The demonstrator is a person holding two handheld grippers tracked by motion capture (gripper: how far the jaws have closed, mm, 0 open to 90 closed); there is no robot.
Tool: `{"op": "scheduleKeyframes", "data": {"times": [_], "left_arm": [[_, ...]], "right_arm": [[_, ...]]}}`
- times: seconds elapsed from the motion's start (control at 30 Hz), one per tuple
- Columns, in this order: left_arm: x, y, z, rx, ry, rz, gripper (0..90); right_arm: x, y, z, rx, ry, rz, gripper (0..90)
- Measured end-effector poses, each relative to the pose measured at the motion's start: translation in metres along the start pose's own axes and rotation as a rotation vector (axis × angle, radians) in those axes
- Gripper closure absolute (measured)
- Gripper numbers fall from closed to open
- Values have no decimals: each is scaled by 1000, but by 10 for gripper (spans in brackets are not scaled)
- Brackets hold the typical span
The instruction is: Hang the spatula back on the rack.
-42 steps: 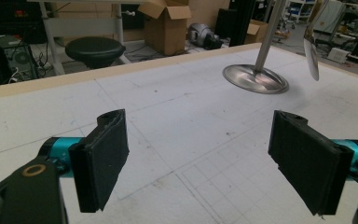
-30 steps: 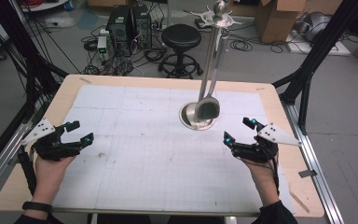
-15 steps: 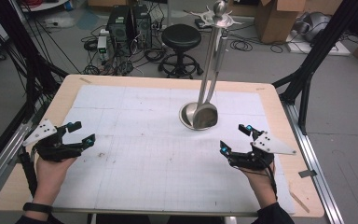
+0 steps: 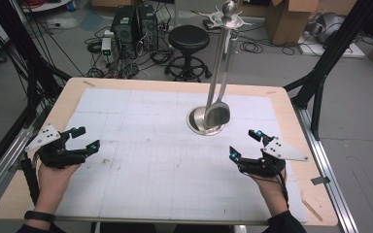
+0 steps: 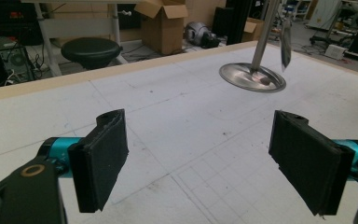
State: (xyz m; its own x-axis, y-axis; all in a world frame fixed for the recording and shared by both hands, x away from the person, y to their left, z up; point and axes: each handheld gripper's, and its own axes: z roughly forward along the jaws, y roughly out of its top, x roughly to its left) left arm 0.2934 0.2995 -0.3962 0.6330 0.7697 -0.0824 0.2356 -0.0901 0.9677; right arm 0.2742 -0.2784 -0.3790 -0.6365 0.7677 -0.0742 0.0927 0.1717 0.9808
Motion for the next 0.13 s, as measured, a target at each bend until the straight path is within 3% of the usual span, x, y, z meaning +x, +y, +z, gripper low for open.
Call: {"op": "scheduleKeyframes", "data": {"times": [0.13], "left_arm": [[0, 0, 0, 2, 1, 1, 200]], "right_arm": [[0, 0, 1, 2, -1, 2, 134]]}}
